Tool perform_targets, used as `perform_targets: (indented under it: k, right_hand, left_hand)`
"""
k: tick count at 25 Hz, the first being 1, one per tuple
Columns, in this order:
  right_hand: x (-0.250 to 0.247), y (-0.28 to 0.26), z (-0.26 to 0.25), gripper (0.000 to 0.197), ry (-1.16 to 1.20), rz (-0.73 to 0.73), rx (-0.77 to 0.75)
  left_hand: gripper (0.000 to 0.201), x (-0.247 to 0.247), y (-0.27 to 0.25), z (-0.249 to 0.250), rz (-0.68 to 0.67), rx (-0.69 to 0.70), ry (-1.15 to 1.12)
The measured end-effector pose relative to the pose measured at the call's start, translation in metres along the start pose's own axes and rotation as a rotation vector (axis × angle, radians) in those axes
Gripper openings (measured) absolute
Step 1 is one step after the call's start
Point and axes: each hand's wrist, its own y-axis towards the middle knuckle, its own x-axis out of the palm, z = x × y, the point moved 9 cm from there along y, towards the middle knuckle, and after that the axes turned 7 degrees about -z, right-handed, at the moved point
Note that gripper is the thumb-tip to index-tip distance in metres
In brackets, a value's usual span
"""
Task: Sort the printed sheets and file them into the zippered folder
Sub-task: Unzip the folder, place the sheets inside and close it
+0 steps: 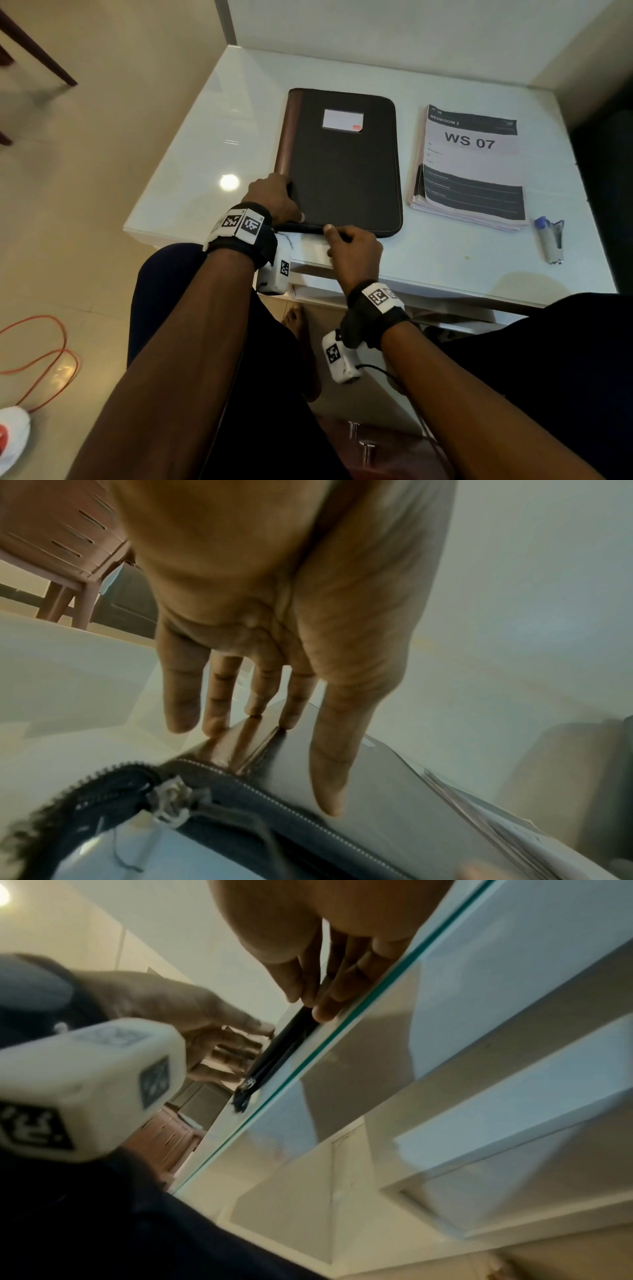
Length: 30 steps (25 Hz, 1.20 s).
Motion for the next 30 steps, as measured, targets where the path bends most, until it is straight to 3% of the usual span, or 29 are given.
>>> perform_targets:
  k: [3, 7, 10, 17, 30]
  right_hand:
    - [-0.052, 0.005, 0.021, 0.031, -0.014, 0.142, 0.083]
    - [-0.098, 0.013, 0.037, 0.032, 0.016, 0.294, 0.187]
    - [-0.101, 0.026, 0.039, 0.044, -0.052, 0.238, 0.214]
    - [-0.1, 0.037, 0.04, 0.029, -0.083, 0.19, 0.178]
    - [-0.124, 0.017, 0.045, 0.028, 0.018, 0.287, 0.205]
  left_hand:
    - [0.09, 0.005, 0.002, 0.005, 0.001, -0.004, 0.052]
    - [0.089, 0.01, 0.004, 0.005, 0.006, 0.0, 0.062]
    - [0.087, 0.011, 0.004, 0.005, 0.017, 0.012, 0.055]
    - [0.084, 0.013, 0.008, 0.004, 0.043, 0.041, 0.038]
    - [0.079, 0.032, 0.004, 0.02, -0.03, 0.094, 0.105]
